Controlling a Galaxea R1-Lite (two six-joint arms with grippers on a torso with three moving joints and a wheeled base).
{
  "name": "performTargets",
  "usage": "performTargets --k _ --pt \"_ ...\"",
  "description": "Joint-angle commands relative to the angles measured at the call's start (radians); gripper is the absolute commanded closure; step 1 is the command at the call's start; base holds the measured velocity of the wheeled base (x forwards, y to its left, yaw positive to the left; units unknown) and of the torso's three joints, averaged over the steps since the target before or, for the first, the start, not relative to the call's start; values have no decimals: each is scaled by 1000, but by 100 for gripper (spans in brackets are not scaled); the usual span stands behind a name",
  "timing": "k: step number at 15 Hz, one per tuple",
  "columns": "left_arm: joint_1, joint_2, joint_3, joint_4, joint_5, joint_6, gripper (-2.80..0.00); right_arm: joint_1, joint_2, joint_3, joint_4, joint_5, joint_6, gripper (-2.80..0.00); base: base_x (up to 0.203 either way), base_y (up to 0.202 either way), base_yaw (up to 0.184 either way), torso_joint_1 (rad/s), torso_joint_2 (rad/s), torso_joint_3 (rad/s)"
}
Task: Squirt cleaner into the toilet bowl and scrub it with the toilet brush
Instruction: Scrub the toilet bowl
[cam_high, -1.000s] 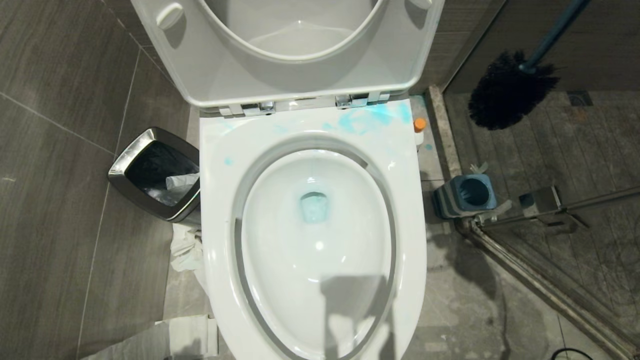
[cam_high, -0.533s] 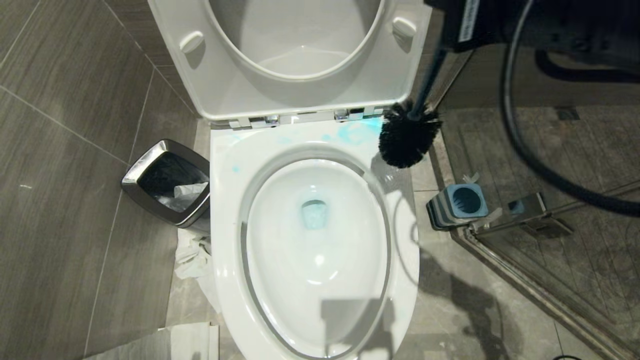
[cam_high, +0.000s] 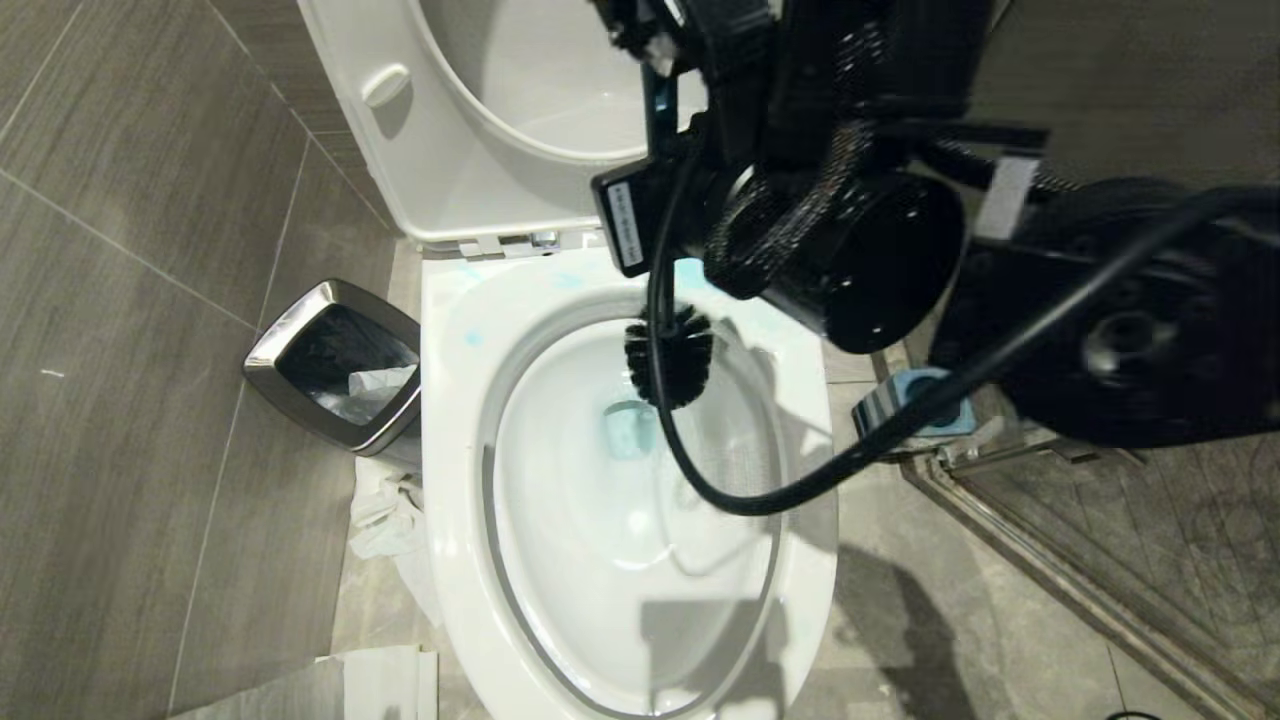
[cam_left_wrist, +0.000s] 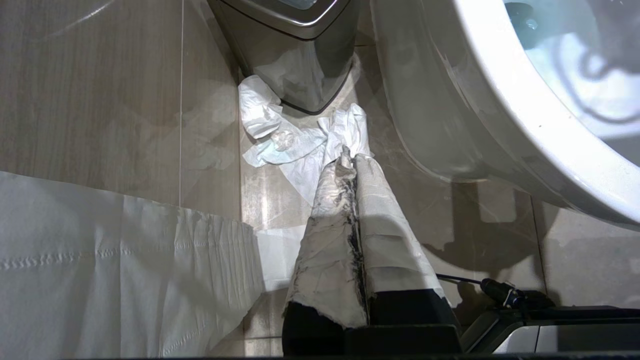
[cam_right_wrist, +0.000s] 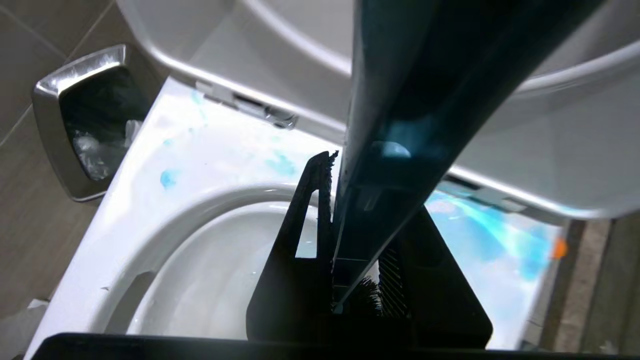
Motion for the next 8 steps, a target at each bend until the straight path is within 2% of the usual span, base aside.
performTargets --k 1,6,8 --pt "0 1 1 0 0 0 0 3 133 -38 -1 -2 16 0 0 0 0 0 0 0" --pt "0 1 0 0 0 1 0 -19 293 -59 -7 -8 89 0 0 0 0 0 0 0" --pt "0 1 0 0 -1 1 0 -47 372 -158 -8 -21 93 0 0 0 0 0 0 0"
